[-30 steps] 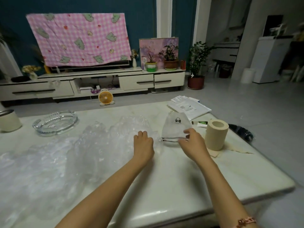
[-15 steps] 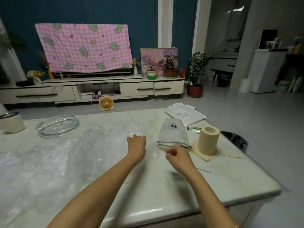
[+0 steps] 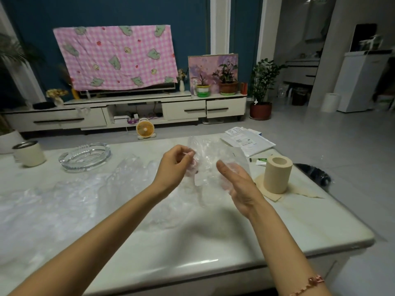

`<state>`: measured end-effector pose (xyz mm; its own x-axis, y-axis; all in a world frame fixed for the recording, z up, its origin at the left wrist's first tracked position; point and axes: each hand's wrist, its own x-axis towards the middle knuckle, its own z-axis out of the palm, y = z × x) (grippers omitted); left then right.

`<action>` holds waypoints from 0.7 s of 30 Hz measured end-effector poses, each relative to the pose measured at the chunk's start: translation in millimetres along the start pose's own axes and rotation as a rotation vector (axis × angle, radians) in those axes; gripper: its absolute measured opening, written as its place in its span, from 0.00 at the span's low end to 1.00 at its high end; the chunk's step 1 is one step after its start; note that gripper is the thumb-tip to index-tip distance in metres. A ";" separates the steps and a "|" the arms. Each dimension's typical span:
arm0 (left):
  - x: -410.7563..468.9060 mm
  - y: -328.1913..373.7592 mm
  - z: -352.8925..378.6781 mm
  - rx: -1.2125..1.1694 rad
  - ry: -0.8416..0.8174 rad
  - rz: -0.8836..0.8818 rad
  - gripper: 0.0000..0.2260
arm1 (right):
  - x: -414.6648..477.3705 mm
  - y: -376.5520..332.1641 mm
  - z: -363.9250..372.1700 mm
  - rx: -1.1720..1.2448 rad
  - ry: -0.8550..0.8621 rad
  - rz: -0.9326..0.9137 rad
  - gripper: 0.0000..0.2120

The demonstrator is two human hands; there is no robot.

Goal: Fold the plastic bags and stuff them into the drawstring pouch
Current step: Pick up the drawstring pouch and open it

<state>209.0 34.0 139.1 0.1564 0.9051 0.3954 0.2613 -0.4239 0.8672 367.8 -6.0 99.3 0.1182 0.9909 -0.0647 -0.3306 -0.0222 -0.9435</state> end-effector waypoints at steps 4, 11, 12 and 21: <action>-21.0 -8.7 -3.3 -0.116 -0.030 -0.195 0.05 | 1.6 13.0 1.2 0.040 0.226 0.030 0.05; -66.1 -60.5 -14.4 0.456 -0.201 -0.314 0.15 | 1.2 43.1 -36.9 -0.964 0.056 -0.057 0.08; -71.5 -58.9 -10.2 0.518 -0.153 -0.145 0.14 | 2.4 48.1 -41.2 -1.032 0.000 -0.033 0.08; -91.8 -89.7 45.6 0.875 -0.606 0.220 0.18 | -9.1 29.7 -38.6 -1.307 0.285 -0.394 0.15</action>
<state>214.7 -12.5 11.2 0.6638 0.7422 0.0926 0.7210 -0.6679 0.1845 393.0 -20.7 59.4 0.2346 0.9033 0.3592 0.8534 -0.0145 -0.5210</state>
